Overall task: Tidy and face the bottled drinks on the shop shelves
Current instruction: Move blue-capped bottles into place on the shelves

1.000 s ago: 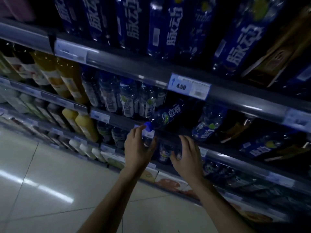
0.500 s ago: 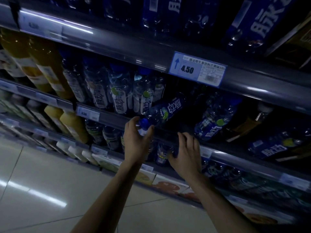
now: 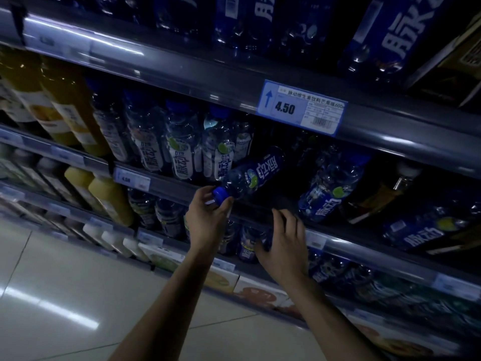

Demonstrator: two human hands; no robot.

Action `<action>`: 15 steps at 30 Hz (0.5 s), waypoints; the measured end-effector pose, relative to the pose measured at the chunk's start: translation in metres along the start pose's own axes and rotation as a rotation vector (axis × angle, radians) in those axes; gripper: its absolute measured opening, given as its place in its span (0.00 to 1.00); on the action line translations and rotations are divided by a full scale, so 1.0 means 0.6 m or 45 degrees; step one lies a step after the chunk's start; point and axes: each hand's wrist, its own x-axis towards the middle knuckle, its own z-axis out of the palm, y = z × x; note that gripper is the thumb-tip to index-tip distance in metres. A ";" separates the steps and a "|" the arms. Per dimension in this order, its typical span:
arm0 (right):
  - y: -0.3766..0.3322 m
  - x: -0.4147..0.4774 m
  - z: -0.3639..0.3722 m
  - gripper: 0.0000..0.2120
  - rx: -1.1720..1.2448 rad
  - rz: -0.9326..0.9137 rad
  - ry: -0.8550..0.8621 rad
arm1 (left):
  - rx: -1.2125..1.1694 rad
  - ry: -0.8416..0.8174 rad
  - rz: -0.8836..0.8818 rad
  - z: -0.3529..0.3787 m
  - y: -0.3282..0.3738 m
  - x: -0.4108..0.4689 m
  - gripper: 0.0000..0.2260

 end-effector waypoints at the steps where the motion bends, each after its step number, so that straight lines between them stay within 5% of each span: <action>1: 0.001 0.000 0.000 0.37 0.002 0.000 -0.002 | -0.002 -0.007 -0.002 0.001 0.001 -0.001 0.19; 15: 0.001 -0.002 -0.007 0.37 -0.008 -0.006 -0.028 | -0.225 0.196 0.245 -0.015 0.062 -0.041 0.16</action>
